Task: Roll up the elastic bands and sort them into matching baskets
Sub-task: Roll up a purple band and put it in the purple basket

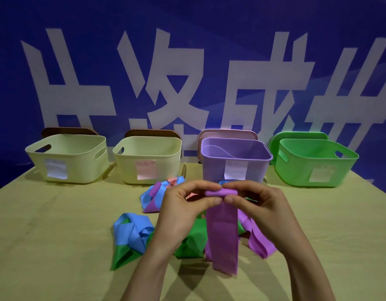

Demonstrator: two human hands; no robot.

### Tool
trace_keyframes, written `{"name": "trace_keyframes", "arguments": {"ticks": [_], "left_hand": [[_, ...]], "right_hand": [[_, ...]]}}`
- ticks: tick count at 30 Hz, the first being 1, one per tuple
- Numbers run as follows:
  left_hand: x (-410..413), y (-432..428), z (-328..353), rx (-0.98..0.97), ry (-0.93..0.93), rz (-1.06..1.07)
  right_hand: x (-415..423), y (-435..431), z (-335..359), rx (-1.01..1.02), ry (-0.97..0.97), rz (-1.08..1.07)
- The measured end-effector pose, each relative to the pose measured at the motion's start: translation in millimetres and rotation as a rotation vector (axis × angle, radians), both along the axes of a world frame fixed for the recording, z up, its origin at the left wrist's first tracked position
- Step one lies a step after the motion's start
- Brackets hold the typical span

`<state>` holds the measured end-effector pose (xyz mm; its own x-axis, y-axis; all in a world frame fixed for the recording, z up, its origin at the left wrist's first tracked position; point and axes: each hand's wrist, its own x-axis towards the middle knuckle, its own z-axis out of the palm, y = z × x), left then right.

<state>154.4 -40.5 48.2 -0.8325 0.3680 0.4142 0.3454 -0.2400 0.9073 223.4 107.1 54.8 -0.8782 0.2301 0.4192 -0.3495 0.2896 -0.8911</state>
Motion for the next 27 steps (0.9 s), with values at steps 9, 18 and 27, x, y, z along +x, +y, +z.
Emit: {"name": "trace_keyframes", "arguments": {"ticks": [9,18,27], "left_hand": [[3,1,-1,-0.182,-0.14,-0.158],[-1,1,-2,-0.116,-0.202,-0.125],[2,2,-1,-0.053,-0.23,-0.175]], "right_hand": [[-7,-4,-1,-0.13,0.017,-0.016],[-7,0,6,-0.191,0.033,0.019],[-7,-2,3,-0.131,0.106,-0.055]]}}
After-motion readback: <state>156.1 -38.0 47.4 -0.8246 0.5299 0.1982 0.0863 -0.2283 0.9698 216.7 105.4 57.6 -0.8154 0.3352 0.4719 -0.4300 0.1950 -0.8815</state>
